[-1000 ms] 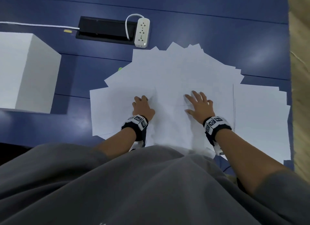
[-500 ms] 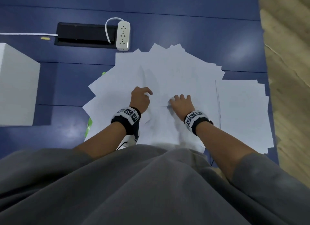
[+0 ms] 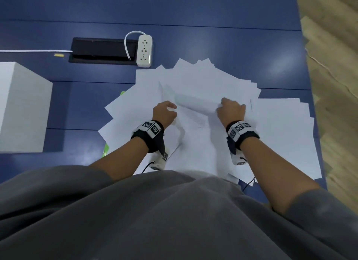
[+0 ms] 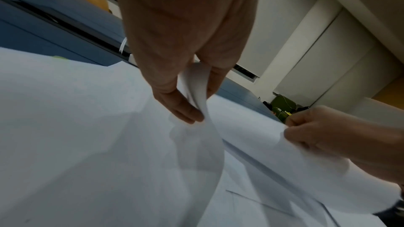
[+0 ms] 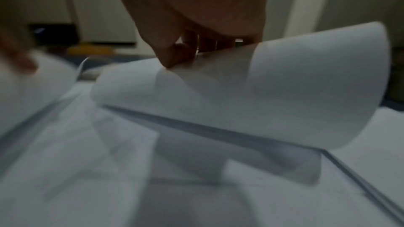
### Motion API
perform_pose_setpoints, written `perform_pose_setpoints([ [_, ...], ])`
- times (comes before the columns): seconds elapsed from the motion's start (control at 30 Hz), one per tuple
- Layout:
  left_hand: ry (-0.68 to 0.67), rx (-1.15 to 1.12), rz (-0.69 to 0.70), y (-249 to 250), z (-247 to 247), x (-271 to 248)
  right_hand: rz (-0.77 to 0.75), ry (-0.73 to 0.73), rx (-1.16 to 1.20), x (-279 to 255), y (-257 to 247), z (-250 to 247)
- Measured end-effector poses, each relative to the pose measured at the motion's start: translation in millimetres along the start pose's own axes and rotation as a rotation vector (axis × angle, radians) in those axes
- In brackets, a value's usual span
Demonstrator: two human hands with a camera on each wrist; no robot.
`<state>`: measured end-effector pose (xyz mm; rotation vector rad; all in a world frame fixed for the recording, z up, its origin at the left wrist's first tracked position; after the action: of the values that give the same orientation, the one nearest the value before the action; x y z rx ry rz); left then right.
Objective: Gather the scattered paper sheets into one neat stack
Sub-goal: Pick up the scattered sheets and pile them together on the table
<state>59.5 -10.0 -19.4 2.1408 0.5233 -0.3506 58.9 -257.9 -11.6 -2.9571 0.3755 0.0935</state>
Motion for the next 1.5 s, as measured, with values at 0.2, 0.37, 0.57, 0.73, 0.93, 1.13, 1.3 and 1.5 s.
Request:
perform_pose_setpoints([
  [0.2, -0.067, -0.293, -0.160, 9.1, 11.3, -0.5, 0.252, 0.017, 0.492, 24.1, 24.2, -27.8],
  [0.37, -0.190, -0.602, -0.261, 27.8, 21.1, -1.5, 0.182, -0.028, 0.722, 14.3, 8.3, -35.3],
  [0.57, -0.279, -0.750, -0.266, 48.2, 18.3, -3.7, 0.097, -0.234, 0.892, -9.4, -8.5, -18.4],
  [0.73, -0.361, -0.825, -0.208, 69.2, 10.5, -3.3, 0.106, -0.384, 0.995, -30.9, -16.3, -12.9],
  [0.93, -0.454, -0.754, -0.158, 83.1, 6.0, -2.7, 0.129, -0.432, 1.036, -47.6, -16.3, -7.5],
  [1.13, -0.413, -0.630, -0.197, 83.0, -2.4, -0.2, 0.049, -0.555, 1.104, -62.4, -25.2, -13.9],
  [1.3, -0.341, -0.617, -0.213, 78.9, -8.2, 4.0, 0.094, -0.631, 1.291, -69.5, -30.3, -21.9],
  [1.5, -0.397, -0.772, -0.263, 88.0, -10.7, -13.4, 0.011, -0.276, 0.864, -57.9, -33.5, -34.7],
])
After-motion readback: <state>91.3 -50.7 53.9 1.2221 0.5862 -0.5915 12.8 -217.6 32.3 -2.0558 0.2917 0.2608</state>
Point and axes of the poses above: each hand's wrist, its own x-axis towards the middle knuckle, its own z-axis out of the palm, y = z × x, the point moved 8 cm from there along x, towards the middle knuckle, and after that the axes turned 11 degrees about y, right-handed, at the moved point
